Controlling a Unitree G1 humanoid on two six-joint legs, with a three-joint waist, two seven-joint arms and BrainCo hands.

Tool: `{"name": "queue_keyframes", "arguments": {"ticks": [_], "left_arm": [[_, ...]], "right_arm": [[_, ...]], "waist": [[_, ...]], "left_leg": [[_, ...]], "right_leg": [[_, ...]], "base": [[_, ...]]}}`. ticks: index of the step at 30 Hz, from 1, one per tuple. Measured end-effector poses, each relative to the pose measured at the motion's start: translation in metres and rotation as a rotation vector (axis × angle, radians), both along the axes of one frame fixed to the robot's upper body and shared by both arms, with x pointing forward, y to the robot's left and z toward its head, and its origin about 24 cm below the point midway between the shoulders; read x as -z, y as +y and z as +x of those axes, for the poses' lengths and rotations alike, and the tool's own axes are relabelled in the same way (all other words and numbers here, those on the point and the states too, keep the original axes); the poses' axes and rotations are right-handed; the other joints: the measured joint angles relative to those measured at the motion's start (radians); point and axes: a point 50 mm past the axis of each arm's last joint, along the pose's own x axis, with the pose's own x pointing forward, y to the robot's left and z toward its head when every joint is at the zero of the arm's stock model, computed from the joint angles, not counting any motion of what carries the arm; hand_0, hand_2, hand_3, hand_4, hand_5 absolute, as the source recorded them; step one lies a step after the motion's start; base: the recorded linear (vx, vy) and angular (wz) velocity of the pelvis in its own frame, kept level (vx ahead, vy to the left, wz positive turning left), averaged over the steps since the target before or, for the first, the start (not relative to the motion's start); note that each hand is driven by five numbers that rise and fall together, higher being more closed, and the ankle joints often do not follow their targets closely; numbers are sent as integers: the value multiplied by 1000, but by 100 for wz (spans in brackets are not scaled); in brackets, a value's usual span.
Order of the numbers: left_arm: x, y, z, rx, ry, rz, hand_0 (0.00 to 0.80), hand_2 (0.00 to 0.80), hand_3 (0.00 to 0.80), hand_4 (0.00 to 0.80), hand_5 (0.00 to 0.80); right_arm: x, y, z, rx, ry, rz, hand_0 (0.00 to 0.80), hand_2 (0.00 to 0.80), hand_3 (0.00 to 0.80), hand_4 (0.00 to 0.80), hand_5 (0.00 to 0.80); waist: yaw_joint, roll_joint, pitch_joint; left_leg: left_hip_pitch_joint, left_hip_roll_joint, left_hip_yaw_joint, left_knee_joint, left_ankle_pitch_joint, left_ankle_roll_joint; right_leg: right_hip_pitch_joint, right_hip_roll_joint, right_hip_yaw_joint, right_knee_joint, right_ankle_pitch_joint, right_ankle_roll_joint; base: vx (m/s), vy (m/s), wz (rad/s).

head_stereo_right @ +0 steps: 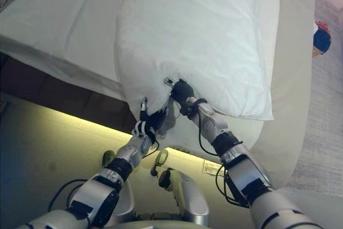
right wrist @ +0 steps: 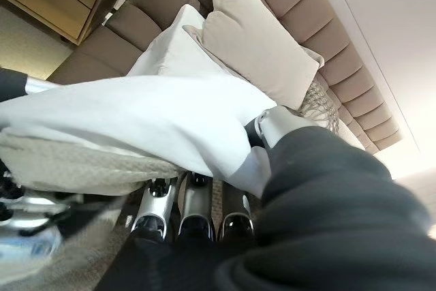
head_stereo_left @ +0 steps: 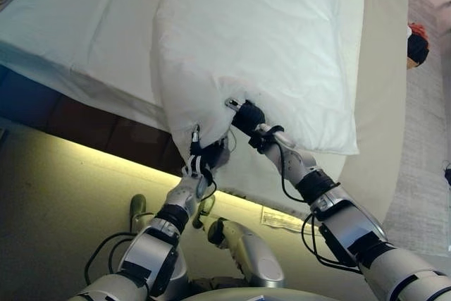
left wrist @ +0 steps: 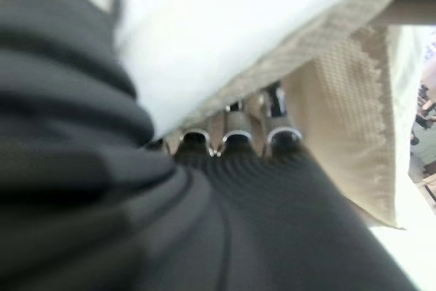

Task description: Make the bed neatly

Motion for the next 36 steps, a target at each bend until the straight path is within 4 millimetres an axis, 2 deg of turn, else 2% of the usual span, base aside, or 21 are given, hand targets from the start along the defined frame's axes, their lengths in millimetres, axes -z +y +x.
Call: {"name": "queue_keyframes", "arguments": {"ticks": [12,13,14,18,22,26,29,30,32,33,34,36], "left_arm": [[1,3,0,-17,0,10,800,800,800,800,800],[1,4,0,-18,1,11,800,800,800,800,800],[1,4,0,-19,1,11,800,800,800,800,800],[5,17,0,-65,26,31,800,800,800,800,800],[13,30,-5,-108,51,50,800,800,800,800,800],[22,39,-13,-137,78,47,800,800,800,800,800],[42,51,-32,-182,141,18,800,800,800,800,800],[49,58,-39,-197,164,13,800,800,800,800,800],[58,61,-49,-208,198,-6,800,800,800,800,800],[61,61,-53,-210,209,-15,800,800,800,800,800],[66,61,-60,-221,230,-34,800,800,800,800,800],[74,64,-70,-222,253,-32,800,800,800,800,800]], "right_arm": [[13,0,-5,16,54,-4,800,800,800,800,800],[14,0,-5,18,57,-7,552,552,552,552,552],[15,-1,-5,21,60,-9,0,0,0,0,0],[22,-2,-7,23,88,-41,0,0,0,0,0],[55,-4,-22,13,200,-98,0,0,0,0,0],[100,-7,-49,-13,342,-117,0,0,0,0,0],[165,-29,-103,-27,557,-190,0,0,0,0,0],[187,-40,-127,-33,640,-214,0,0,0,0,0],[212,-57,-162,-44,753,-260,0,0,0,0,0],[218,-62,-173,-48,786,-271,0,0,0,0,0],[228,-73,-191,-56,841,-297,0,0,0,0,0],[230,-82,-200,-22,853,-263,0,0,0,0,0]], "waist": [[3,1,1],[2,1,1],[2,1,1],[-1,5,3],[-1,17,1],[-4,46,-6],[-23,103,-36],[-34,122,-53],[-52,151,-88],[-55,158,-97],[-58,167,-118],[-74,174,-144]], "left_leg": [[35,-14,-3,-17,6,5],[38,-16,-2,-19,6,6],[38,-17,-2,-19,6,6],[65,-30,0,-34,10,12],[115,-54,4,-62,17,23],[151,-78,21,-95,25,38],[210,-95,28,-121,17,54],[227,-104,31,-127,14,59],[252,-113,37,-142,10,66],[265,-114,44,-147,9,68],[292,-118,58,-161,8,69],[320,-119,60,-183,8,70]], "right_leg": [[34,-11,-6,-5,-2,6],[35,-13,-6,-4,-2,6],[36,-15,-6,-3,-2,6],[53,-28,-5,1,-5,10],[90,-51,-3,1,-13,26],[106,-74,8,-1,-11,42],[157,-94,16,-13,-16,64],[169,-101,21,-14,-20,73],[191,-110,25,-26,-19,84],[200,-111,28,-26,-19,86],[213,-114,38,-28,-22,90],[236,-114,42,-28,-28,94]], "base": [[-21,51,2],[18,73,1],[28,90,2],[37,108,3],[61,169,7],[99,208,-2],[143,190,1],[213,201,2],[249,200,-3],[253,186,-16],[232,172,-20],[171,166,-10]]}}
